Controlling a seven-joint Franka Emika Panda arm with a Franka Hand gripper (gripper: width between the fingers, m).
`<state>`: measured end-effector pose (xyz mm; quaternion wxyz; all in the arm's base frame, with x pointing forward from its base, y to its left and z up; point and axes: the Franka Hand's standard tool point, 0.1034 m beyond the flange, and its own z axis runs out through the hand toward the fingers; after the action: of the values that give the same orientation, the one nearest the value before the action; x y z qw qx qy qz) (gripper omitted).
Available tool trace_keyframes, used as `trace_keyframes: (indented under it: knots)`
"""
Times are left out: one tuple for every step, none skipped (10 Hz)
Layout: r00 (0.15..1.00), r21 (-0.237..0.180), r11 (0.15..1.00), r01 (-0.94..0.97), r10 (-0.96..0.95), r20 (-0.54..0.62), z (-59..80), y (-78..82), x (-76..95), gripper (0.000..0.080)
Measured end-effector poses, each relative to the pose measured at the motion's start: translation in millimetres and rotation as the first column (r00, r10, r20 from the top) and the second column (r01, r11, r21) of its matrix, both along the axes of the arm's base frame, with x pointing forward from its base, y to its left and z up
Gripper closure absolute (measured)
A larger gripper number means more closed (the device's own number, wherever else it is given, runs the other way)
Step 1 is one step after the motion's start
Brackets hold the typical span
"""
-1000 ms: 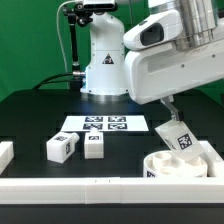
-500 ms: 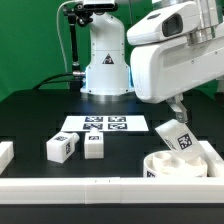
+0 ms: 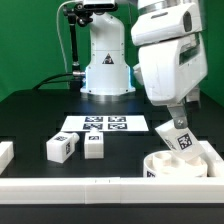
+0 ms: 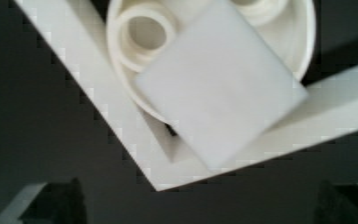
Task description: Assemble stool
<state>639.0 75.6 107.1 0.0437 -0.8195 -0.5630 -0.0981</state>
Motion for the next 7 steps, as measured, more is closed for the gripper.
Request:
trace_keyframes:
  knots:
    - [0.999,-0.013,0.999,-0.044,0.044,0.008,0.0,-5.6,0.5,0.0150]
    - [0.997,-0.028,0.997,-0.074,0.075,0.012,-0.2,-8.1,0.6,0.0150]
    - [0.990,-0.048,0.989,-0.142,0.143,0.020,-0.7,-10.2,0.6,0.0150]
    - [0.980,-0.065,0.978,-0.197,0.199,0.026,-1.0,-12.6,0.6,0.0150]
    - [0.968,-0.080,0.966,-0.246,0.249,0.030,-1.6,-13.1,0.1,0.0150]
    - [0.959,-0.090,0.956,-0.278,0.281,0.028,-3.6,-11.7,-2.5,0.0150]
    - [0.956,-0.091,0.953,-0.289,0.292,0.027,-4.5,-11.7,-3.5,0.0150]
